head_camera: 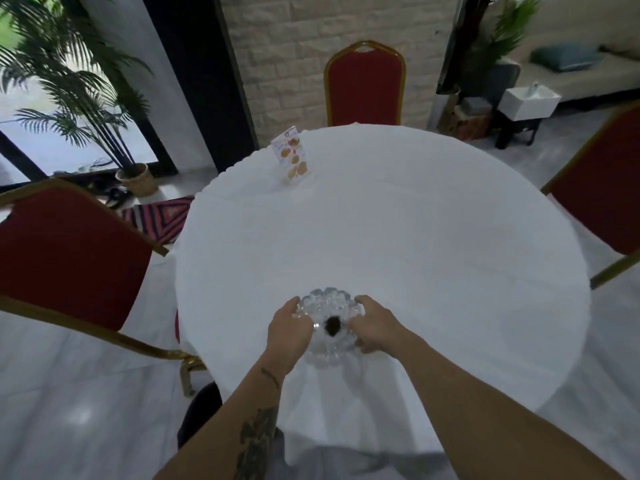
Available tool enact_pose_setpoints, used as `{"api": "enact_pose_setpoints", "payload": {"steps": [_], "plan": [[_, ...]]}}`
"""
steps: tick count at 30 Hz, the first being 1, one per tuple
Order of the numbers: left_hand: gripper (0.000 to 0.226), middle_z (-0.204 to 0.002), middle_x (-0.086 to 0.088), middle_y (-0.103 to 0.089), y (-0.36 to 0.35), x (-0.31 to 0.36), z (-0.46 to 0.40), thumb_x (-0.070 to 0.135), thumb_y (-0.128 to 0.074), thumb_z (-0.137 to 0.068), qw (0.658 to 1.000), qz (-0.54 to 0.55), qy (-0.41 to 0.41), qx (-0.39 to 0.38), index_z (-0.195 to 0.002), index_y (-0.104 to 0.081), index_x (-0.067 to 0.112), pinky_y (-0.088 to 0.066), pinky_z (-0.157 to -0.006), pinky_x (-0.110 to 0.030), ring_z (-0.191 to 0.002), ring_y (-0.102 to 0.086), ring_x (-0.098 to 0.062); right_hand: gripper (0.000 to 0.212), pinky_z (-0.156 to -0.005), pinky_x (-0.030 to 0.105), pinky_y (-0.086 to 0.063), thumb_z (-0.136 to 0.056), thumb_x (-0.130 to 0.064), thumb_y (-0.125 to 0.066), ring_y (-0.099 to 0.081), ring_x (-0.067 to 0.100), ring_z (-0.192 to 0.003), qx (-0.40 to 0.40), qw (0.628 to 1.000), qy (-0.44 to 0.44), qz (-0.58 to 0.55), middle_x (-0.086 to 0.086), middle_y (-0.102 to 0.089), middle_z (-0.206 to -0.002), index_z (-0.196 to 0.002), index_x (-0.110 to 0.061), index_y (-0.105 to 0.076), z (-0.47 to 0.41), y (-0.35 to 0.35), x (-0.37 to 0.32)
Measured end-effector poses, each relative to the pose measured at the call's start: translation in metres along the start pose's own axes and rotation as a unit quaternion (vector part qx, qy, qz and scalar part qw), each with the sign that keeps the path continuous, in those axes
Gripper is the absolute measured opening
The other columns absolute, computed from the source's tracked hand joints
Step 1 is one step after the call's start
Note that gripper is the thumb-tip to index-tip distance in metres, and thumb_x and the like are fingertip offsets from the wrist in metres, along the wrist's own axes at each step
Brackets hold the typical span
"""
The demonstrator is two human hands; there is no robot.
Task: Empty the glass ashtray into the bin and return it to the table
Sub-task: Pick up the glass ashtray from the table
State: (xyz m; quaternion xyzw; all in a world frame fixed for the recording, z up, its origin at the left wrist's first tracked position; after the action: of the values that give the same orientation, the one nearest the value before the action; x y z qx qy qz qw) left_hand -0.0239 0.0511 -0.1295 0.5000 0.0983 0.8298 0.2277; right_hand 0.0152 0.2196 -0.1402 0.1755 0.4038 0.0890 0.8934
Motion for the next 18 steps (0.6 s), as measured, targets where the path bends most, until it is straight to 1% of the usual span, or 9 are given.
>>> {"api": "enact_pose_setpoints", "payload": {"steps": [2, 3, 5, 7, 9, 11, 12, 15, 18], "plan": [[0.061, -0.141, -0.005, -0.057, -0.002, -0.001, 0.001, 0.01, -0.057, -0.085, 1.0, -0.009, -0.004, -0.01, -0.145, -0.047, 0.019, -0.05, -0.103, -0.039, -0.121, -0.058, -0.026, 0.055, -0.071, 0.044, -0.063, -0.089, -0.015, -0.052, -0.07, 0.031, -0.082, 0.001, 1.0, 0.005, -0.007, 0.012, -0.062, -0.107, -0.142, -0.027, -0.044, -0.001, -0.002, 0.0], [0.059, -0.138, -0.004, -0.059, -0.003, -0.002, 0.0, 0.009, -0.056, -0.087, 1.0, -0.015, -0.007, -0.011, -0.144, -0.049, 0.019, -0.053, -0.094, -0.03, -0.114, -0.06, -0.022, 0.055, -0.071, 0.045, -0.063, -0.088, -0.013, -0.051, -0.071, 0.032, -0.084, 0.002, 1.0, 0.007, -0.006, 0.012, -0.062, -0.107, -0.141, -0.027, -0.045, -0.001, -0.004, -0.001], [0.057, -0.137, -0.002, -0.06, -0.005, -0.006, -0.003, 0.004, -0.052, -0.089, 1.0, -0.017, -0.018, -0.005, -0.143, -0.051, 0.02, -0.049, -0.064, -0.007, -0.099, -0.06, -0.015, 0.06, -0.071, 0.049, -0.064, -0.083, -0.007, -0.047, -0.07, 0.035, -0.086, 0.008, 1.0, 0.014, 0.01, 0.014, -0.062, -0.106, -0.139, -0.029, -0.045, -0.002, -0.006, 0.0], [0.058, -0.142, -0.003, -0.055, -0.005, -0.013, -0.006, 0.001, -0.05, -0.091, 1.0, -0.013, -0.02, 0.012, -0.146, -0.049, 0.021, -0.042, -0.046, 0.001, -0.092, -0.058, -0.011, 0.061, -0.071, 0.052, -0.062, -0.077, -0.005, -0.045, -0.07, 0.036, -0.085, 0.014, 0.999, 0.023, 0.019, 0.015, -0.063, -0.1, -0.133, -0.029, -0.044, -0.001, -0.01, 0.0], [0.057, -0.143, -0.003, -0.055, -0.002, -0.018, -0.003, 0.002, -0.05, -0.092, 0.999, -0.012, -0.029, 0.029, -0.145, -0.05, 0.023, -0.048, -0.061, 0.0, -0.104, -0.059, -0.015, 0.058, -0.071, 0.055, -0.063, -0.072, -0.007, -0.047, -0.069, 0.037, -0.083, 0.018, 0.999, 0.029, 0.0, 0.016, -0.064, -0.095, -0.125, -0.029, -0.045, 0.001, -0.013, 0.0], [0.059, -0.142, -0.004, -0.056, 0.003, -0.023, 0.004, -0.001, -0.049, -0.09, 0.999, 0.001, -0.038, 0.034, -0.144, -0.051, 0.024, -0.054, -0.084, -0.02, -0.116, -0.06, -0.021, 0.053, -0.069, 0.056, -0.062, -0.069, -0.01, -0.05, -0.069, 0.038, -0.081, 0.017, 0.999, 0.036, -0.033, 0.019, -0.064, -0.097, -0.119, -0.027, -0.043, 0.008, -0.018, -0.005], [0.062, -0.141, -0.004, -0.057, 0.007, -0.025, 0.006, -0.003, -0.049, -0.089, 0.998, 0.009, -0.044, 0.036, -0.144, -0.051, 0.026, -0.055, -0.084, -0.024, -0.113, -0.062, -0.021, 0.051, -0.069, 0.056, -0.062, -0.07, -0.01, -0.051, -0.068, 0.036, -0.078, 0.016, 0.998, 0.045, -0.041, 0.02, -0.063, -0.099, -0.117, -0.025, -0.041, 0.012, -0.02, -0.009], [0.067, -0.133, 0.0, -0.06, 0.026, -0.024, 0.016, -0.007, -0.047, -0.086, 0.997, 0.037, -0.054, 0.039, -0.142, -0.052, 0.029, -0.05, -0.054, -0.013, -0.082, -0.063, -0.014, 0.048, -0.07, 0.055, -0.062, -0.079, -0.004, -0.051, -0.065, 0.031, -0.076, 0.012, 0.996, 0.071, -0.049, 0.015, -0.06, -0.099, -0.121, -0.021, -0.035, 0.028, -0.032, -0.02], [0.068, -0.127, 0.001, -0.062, 0.053, -0.021, 0.027, -0.007, -0.05, -0.084, 0.996, 0.058, -0.067, 0.02, -0.141, -0.051, 0.03, -0.047, -0.05, -0.008, -0.085, -0.063, -0.014, 0.066, -0.072, 0.05, -0.064, -0.083, -0.004, -0.048, -0.068, 0.03, -0.084, 0.014, 0.994, 0.101, -0.044, 0.005, -0.061, -0.104, -0.14, -0.033, -0.03, 0.043, -0.049, -0.032]]}}
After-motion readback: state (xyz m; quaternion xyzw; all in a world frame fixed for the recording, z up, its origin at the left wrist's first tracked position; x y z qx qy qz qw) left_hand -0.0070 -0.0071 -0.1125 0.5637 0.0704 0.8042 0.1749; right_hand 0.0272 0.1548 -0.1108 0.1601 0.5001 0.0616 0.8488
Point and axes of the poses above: each hand's wrist, its own z-axis away from the middle knuckle, its own y-axis out of the back of the hand, x = y × z, the point moved 2 cm from there along -z, towards the middle knuckle
